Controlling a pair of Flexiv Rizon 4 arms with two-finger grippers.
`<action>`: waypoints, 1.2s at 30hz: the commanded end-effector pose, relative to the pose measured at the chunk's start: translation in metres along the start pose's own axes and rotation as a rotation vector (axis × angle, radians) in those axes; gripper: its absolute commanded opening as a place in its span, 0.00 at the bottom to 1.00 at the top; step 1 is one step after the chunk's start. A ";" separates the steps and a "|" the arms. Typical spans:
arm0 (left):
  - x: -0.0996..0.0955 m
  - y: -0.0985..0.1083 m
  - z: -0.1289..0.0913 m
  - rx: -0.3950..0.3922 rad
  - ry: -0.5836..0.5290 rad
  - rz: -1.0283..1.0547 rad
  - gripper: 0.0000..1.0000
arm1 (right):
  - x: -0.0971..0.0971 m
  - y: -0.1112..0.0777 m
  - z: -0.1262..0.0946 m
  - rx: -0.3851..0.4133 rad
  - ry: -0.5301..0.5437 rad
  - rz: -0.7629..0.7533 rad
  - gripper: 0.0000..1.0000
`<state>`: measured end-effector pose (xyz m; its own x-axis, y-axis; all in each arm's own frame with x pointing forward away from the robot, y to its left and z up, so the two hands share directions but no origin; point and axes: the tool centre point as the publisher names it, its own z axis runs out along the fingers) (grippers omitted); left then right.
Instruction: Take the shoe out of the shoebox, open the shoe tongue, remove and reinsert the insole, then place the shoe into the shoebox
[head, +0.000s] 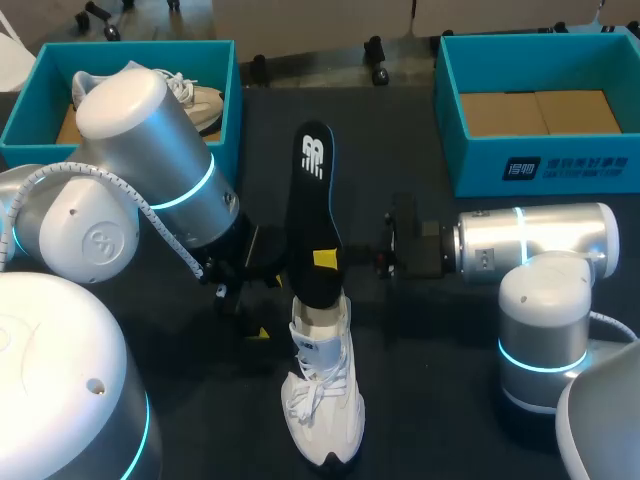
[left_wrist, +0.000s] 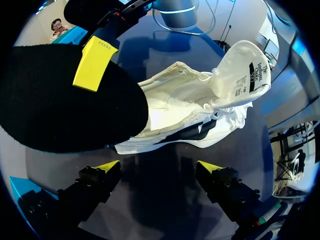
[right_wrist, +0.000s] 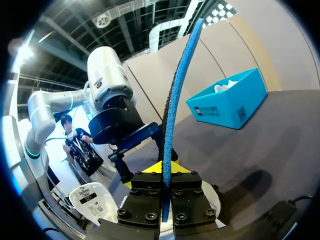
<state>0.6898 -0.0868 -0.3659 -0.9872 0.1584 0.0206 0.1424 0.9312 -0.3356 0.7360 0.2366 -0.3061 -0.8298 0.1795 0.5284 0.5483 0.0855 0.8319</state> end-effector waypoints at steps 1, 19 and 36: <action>0.000 0.000 0.000 0.001 0.000 0.000 1.00 | 0.000 -0.002 0.003 -0.002 0.005 0.001 0.00; 0.000 0.000 0.000 0.001 0.000 0.000 1.00 | 0.005 -0.012 0.005 0.020 0.019 0.019 0.00; 0.000 0.000 0.000 0.001 0.000 0.000 1.00 | 0.008 -0.028 0.006 0.040 0.021 0.083 0.00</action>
<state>0.6898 -0.0867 -0.3659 -0.9872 0.1582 0.0206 0.1423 0.9312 -0.3355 0.7174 0.2381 -0.3260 -0.7854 0.1581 0.5985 0.6160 0.1046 0.7807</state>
